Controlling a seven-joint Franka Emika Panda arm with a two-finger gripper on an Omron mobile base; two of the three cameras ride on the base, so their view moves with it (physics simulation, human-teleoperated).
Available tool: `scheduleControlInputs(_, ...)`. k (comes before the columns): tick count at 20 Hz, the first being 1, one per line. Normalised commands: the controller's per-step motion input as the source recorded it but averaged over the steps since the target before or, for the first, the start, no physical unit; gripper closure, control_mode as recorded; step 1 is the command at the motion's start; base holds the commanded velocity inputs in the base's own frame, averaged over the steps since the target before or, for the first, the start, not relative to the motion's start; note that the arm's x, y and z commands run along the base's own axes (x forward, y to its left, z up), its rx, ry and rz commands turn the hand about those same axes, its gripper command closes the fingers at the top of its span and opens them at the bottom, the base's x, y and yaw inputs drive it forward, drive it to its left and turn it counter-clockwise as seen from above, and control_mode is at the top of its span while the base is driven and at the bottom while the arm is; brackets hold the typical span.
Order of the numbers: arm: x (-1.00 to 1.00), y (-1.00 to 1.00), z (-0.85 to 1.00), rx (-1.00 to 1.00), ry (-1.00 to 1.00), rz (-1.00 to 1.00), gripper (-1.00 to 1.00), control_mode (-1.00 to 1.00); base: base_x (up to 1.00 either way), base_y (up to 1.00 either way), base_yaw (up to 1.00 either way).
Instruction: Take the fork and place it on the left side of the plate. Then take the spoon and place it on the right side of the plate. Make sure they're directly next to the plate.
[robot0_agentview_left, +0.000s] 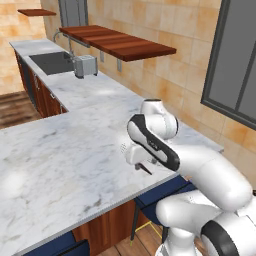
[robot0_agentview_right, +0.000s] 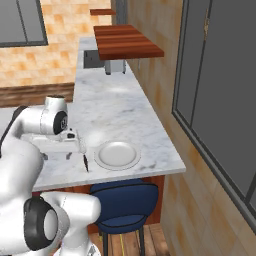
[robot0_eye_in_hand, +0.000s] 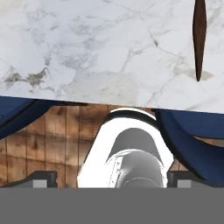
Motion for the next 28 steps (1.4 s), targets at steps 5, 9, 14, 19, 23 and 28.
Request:
scheduleControlInputs(5, -0.63, 0.02, 0.07, -0.01, -0.27, -0.01, -1.00, -1.00, 0.00, 0.00, 0.00)
scheduleControlInputs(9, -0.61, 0.01, 0.01, 0.00, -0.26, -0.05, -1.00, -1.00, 0.00, 0.00, 0.00)
scheduleControlInputs(14, -0.25, 0.03, 0.00, 0.00, -0.10, -0.03, -1.00, -1.00, 0.00, 0.00, 0.00)
scheduleControlInputs(19, 0.00, 0.00, 0.00, 0.00, 0.00, 0.00, -1.00, -1.00, 0.00, 0.00, 0.00)
scheduleControlInputs(23, 0.00, 0.00, 0.00, 0.00, 0.00, 0.00, -1.00, 1.00, 0.00, 0.00, 0.00)
scheduleControlInputs(28, 0.00, 0.00, 0.00, 0.00, 0.00, 0.00, -1.00, 1.00, 0.00, 0.00, 0.00)
